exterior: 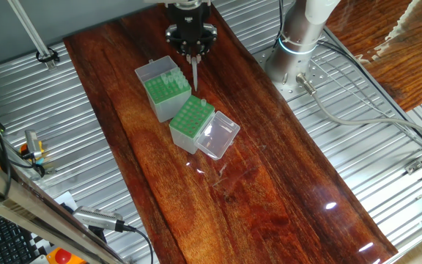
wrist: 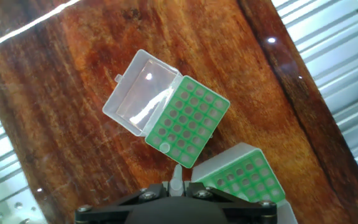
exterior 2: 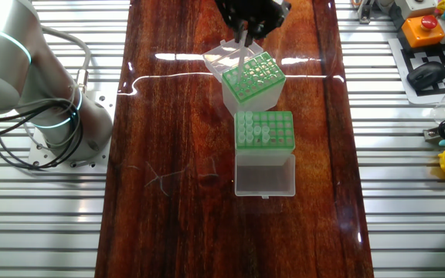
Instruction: Transfer all large pipette tips from one holder to another
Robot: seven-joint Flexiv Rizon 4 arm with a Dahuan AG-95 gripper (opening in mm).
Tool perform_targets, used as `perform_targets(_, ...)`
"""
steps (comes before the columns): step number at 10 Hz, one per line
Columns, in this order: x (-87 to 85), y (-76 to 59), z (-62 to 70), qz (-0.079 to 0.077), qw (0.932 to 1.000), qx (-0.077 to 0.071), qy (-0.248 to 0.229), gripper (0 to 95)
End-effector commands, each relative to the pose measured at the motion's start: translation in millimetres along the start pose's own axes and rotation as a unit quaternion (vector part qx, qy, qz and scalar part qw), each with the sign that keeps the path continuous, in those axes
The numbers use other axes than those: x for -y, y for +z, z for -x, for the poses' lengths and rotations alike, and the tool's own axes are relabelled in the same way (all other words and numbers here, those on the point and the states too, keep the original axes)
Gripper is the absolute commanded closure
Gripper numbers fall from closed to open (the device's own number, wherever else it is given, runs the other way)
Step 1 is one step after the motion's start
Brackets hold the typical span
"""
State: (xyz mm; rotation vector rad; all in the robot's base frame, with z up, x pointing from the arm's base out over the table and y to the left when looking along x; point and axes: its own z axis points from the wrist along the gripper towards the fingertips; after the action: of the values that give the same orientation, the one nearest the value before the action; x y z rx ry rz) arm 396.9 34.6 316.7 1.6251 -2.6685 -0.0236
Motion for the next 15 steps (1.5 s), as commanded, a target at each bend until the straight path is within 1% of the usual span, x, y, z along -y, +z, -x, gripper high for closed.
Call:
perform_targets(1, 19.5, 8.0, -15.2, -0.008, 0.9990, 0.004, -0.044, 95.0)
perform_targets(2, 28.4, 9.1, -21.9, -0.006, 0.9987, 0.007, -0.051, 95.0)
perform_targets(3, 36.2, 8.1, -28.1, -0.006, 0.9984, 0.007, -0.056, 95.0)
perform_targets(4, 36.7, 7.7, -29.8, -0.006, 0.9984, 0.008, -0.055, 95.0)
perform_targets(5, 36.4, 7.7, -29.5, -0.003, 0.9992, 0.003, -0.040, 95.0)
perform_targets(6, 36.4, 7.7, -29.5, -0.005, 0.9993, -0.001, -0.038, 95.0)
perform_targets(8, 36.4, 7.7, -29.5, -0.004, 0.9996, -0.005, -0.028, 95.0)
perform_targets(9, 36.4, 7.7, -29.5, -0.005, 0.9997, -0.012, -0.023, 95.0)
perform_targets(10, 36.4, 7.7, -29.5, -0.007, 0.9997, -0.015, -0.020, 95.0)
perform_targets(12, 36.4, 7.7, -29.5, -0.008, 0.9995, -0.011, -0.027, 95.0)
perform_targets(13, 38.4, 8.9, -31.8, -0.010, 0.9993, -0.011, -0.033, 95.0)
perform_targets(15, 46.9, 14.6, -42.1, -0.011, 0.9992, -0.010, -0.037, 95.0)
